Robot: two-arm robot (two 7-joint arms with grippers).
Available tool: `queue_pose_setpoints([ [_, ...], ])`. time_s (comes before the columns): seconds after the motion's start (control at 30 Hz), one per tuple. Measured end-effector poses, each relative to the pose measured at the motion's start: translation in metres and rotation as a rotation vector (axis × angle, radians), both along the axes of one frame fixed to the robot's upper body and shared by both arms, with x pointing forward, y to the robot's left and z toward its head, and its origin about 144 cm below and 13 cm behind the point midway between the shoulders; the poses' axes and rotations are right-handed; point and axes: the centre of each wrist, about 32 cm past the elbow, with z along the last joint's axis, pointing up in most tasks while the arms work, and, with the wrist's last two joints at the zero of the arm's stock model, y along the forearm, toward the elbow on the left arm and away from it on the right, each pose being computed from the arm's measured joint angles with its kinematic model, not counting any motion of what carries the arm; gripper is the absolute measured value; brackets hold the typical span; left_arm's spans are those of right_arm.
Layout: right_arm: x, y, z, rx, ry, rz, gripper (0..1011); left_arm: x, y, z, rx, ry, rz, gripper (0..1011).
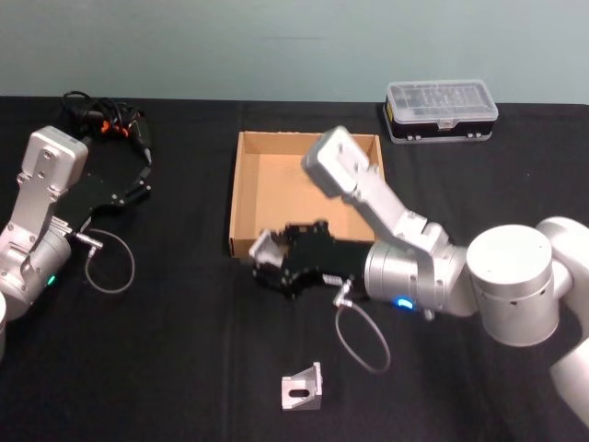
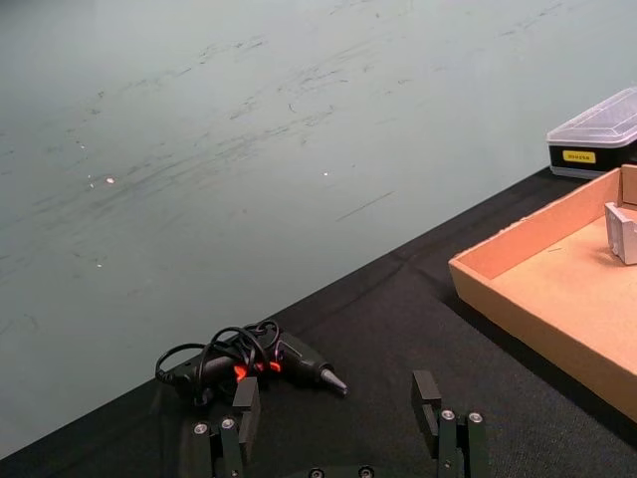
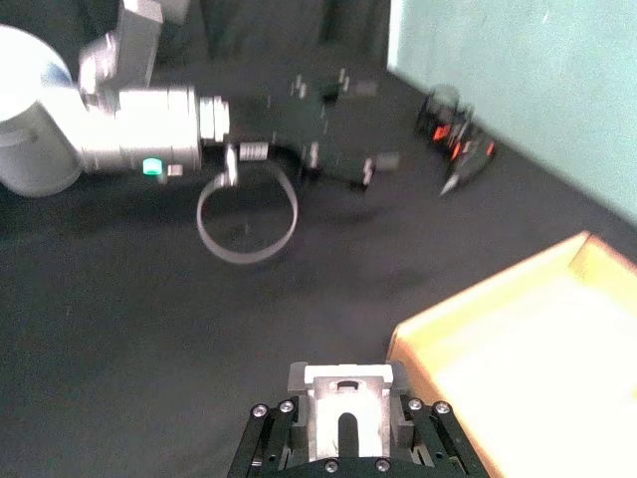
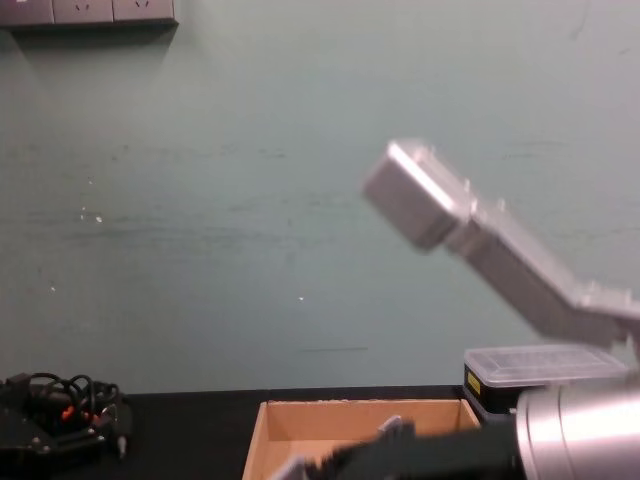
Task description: Use one hand to pick up the angle iron from the table and place it into the box.
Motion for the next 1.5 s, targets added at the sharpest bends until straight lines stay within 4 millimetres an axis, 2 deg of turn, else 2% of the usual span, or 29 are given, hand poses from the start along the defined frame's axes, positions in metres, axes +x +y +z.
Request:
queue_pose_setpoints([
  [0.27,0.009,-0.007,0.025,0.01,-0.1,-0.05,450,0.0,0.0,0.0,0.0,0.0,0.0,1000],
  [0.57,0.024,-0.027,0.031,-0.027,-0.149,-0.147,449,0.0,0.0,0.0,0.0,0.0,0.0,1000],
  [0.9,0.032,-0.055,0.016,-0.067,-0.111,-0.258,450,0.0,0.0,0.0,0.0,0.0,0.0,1000],
  [1.2,0.038,-0.063,0.001,-0.087,-0.072,-0.301,450,0.0,0.0,0.0,0.0,0.0,0.0,1000],
  [1.5,0.054,-0.066,-0.01,-0.085,-0.043,-0.325,450,0.0,0.0,0.0,0.0,0.0,0.0,1000],
])
